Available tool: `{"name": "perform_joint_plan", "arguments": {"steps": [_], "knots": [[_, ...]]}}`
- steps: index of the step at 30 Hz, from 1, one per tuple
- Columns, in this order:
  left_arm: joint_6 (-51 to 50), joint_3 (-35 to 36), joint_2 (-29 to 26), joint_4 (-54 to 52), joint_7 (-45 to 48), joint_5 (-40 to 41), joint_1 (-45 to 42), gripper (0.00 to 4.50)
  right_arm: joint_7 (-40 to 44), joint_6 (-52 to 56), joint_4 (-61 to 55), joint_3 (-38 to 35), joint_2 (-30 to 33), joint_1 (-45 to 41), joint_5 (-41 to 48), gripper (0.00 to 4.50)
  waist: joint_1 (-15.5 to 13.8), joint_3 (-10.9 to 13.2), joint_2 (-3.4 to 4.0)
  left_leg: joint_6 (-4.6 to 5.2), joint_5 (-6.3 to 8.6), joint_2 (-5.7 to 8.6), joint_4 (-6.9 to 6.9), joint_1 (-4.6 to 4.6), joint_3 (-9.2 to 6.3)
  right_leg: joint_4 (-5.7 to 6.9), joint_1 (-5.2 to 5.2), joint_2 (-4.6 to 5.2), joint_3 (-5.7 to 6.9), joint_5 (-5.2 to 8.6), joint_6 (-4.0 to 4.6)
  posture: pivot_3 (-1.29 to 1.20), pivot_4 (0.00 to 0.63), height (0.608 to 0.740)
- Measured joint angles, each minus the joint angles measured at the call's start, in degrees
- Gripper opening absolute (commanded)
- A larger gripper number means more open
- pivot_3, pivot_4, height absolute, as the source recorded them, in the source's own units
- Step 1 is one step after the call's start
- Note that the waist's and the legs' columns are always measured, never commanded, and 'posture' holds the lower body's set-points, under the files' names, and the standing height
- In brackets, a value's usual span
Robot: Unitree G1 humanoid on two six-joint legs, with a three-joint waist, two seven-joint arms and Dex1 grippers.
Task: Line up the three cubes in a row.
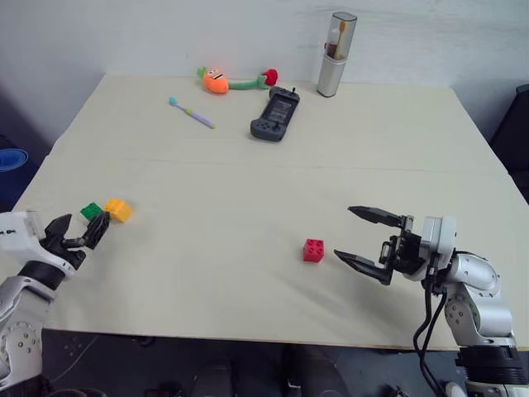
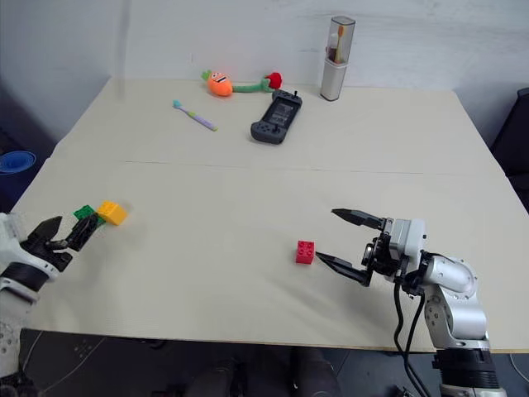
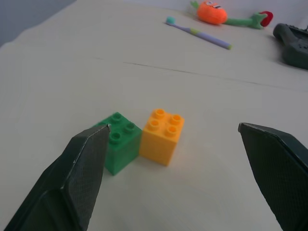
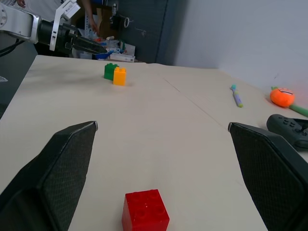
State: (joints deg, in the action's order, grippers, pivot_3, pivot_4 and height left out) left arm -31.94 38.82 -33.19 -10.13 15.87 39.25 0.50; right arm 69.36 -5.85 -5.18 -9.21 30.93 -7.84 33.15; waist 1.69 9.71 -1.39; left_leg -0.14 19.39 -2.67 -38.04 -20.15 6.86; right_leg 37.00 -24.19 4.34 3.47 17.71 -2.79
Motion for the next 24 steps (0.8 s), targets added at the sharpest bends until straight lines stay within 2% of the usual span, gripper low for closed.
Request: {"name": "perform_joint_plan", "arguments": {"steps": [5,7,10,12,14,16,19,24], "knots": [[0.3,1.0,-8.5,4.6,9.4,-0.2,1.0,4.5,-0.2,-0.1,0.0,0.0,0.0,0.0,-0.1,4.47,0.0,0.0,0.0,-0.12,-0.05,0.0,0.01,-0.01,0.0,-0.02,-0.04,-0.02,0.01,0.01,0.02,0.0,0.15,0.74],[2.2,-0.3,-12.4,8.9,15.9,-1.3,0.8,4.5,-0.2,-0.2,0.0,0.0,0.0,0.1,-0.1,4.47,-0.1,0.0,0.02,-0.13,-0.06,0.0,0.01,-0.02,0.0,-0.01,-0.06,-0.01,0.02,0.02,0.04,0.0,0.15,0.74],[9.2,-5.2,-19.3,23.7,26.1,-6.8,-4.2,4.5,0.4,-0.5,0.6,0.0,0.0,0.1,-0.1,4.47,-0.2,0.0,0.04,-0.13,-0.08,0.0,0.01,-0.05,-0.03,0.0,-0.08,0.0,0.07,0.03,0.06,0.0,0.15,0.74],[15.7,-10.5,-22.2,36.3,32.1,-11.8,-12.5,4.5,0.7,-0.5,1.4,0.2,0.0,-0.5,-0.3,4.47,-0.4,0.0,0.03,-0.1,-0.09,0.03,0.0,-0.13,-0.04,-0.02,-0.12,0.02,0.14,0.03,0.06,0.0,0.15,0.74],[22.1,-16.0,-23.3,48.9,37.0,-16.4,-22.7,4.5,1.2,-0.7,1.9,0.1,0.1,-1.2,-0.3,4.47,-0.4,0.0,0.02,-0.09,-0.08,0.04,0.01,-0.19,-0.01,-0.02,-0.16,0.03,0.19,0.02,0.04,0.0,0.15,0.74],[25.2,-19.3,-23.3,56.1,39.3,-19.4,-28.8,4.5,1.2,-0.7,2.5,0.0,0.1,-1.4,-0.4,4.47,-0.3,0.0,0.01,-0.07,-0.08,0.04,-0.01,-0.23,0.06,0.0,-0.21,0.04,0.31,0.01,0.02,0.0,0.15,0.74],[29.1,-23.7,-23.2,65.2,42.4,-23.9,-36.3,4.5,1.2,-0.6,2.6,-0.1,0.2,-1.7,-0.4,4.47,-0.1,0.0,0.0,-0.02,-0.12,0.03,-0.11,-0.3,0.29,0.14,-0.33,0.04,0.52,-0.01,-0.01,0.0,0.15,0.74],[32.2,-27.2,-23.3,76.2,43.1,-28.9,-44.6,4.5,0.4,0.0,1.6,-0.4,0.6,-0.4,-0.3,4.47,0.0,0.1,-0.08,-0.01,-0.11,0.0,-0.16,-0.26,0.42,0.34,-0.37,0.05,0.79,-0.02,-0.04,0.0,0.15,0.74]]}}
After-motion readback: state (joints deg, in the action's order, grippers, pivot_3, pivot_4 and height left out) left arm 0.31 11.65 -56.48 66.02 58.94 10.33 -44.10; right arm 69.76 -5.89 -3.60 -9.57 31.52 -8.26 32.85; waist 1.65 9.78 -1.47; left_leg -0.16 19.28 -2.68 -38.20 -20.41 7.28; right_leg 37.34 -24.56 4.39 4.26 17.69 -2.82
